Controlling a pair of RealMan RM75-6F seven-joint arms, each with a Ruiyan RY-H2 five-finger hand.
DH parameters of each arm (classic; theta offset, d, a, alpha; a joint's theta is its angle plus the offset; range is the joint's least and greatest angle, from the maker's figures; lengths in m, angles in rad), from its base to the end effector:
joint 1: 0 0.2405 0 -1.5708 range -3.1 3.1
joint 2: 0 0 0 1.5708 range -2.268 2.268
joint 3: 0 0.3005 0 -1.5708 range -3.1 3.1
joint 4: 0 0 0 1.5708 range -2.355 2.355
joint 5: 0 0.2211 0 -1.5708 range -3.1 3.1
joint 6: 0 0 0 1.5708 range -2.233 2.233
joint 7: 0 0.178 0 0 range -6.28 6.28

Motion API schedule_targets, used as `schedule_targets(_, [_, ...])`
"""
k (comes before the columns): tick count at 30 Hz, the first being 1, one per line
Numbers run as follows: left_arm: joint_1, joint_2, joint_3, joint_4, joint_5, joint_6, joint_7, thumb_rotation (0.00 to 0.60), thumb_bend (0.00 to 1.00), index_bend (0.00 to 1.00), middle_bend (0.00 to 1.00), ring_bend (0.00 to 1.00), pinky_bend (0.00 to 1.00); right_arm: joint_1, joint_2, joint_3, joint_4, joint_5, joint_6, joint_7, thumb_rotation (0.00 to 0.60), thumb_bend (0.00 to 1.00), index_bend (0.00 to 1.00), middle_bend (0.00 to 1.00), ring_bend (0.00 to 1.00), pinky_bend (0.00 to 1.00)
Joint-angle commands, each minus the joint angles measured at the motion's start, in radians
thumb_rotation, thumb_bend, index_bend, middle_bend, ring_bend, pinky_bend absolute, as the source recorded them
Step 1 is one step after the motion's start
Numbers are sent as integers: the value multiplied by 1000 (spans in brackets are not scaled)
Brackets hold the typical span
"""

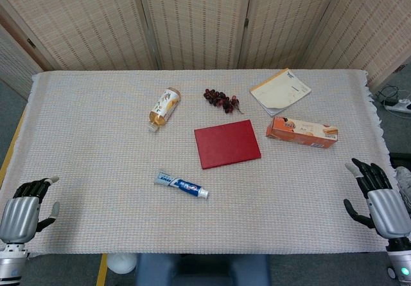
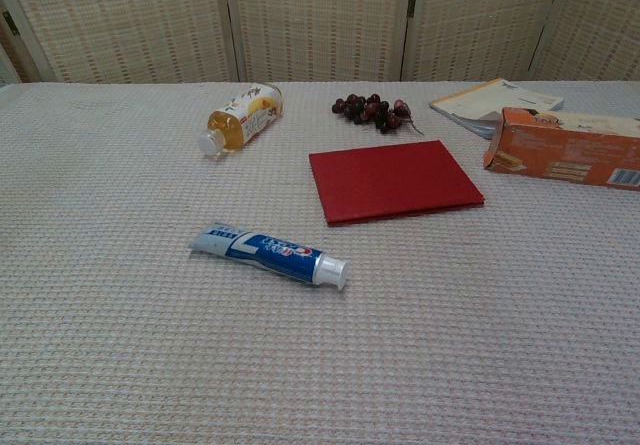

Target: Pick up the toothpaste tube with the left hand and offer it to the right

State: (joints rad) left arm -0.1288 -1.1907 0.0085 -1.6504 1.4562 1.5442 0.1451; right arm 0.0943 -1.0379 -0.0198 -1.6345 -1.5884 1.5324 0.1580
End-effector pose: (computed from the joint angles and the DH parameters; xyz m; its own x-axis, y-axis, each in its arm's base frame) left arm -0.3404 0.2204 0.1409 0.4300 -0.0041 0.9028 0.9028 -0.0073 -0.4300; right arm -0.3429 -0.2065 0.1855 0.3103 -0.0309 0.9501 -0.9471 -0.0966 0.3061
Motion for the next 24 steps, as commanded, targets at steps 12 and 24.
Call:
schedule_targets(12, [18, 3, -11, -3, 24, 1, -7, 600, 504, 255, 287, 265, 236, -11, -23, 14, 32, -42, 35, 33, 600, 459, 0, 63, 68, 0])
schedule_targets(24, [-32, -11, -36, 17, 86, -49, -35, 600, 504, 272, 287, 266, 223, -18, -22, 24, 36, -37, 35, 36, 600, 460, 0, 63, 66, 0])
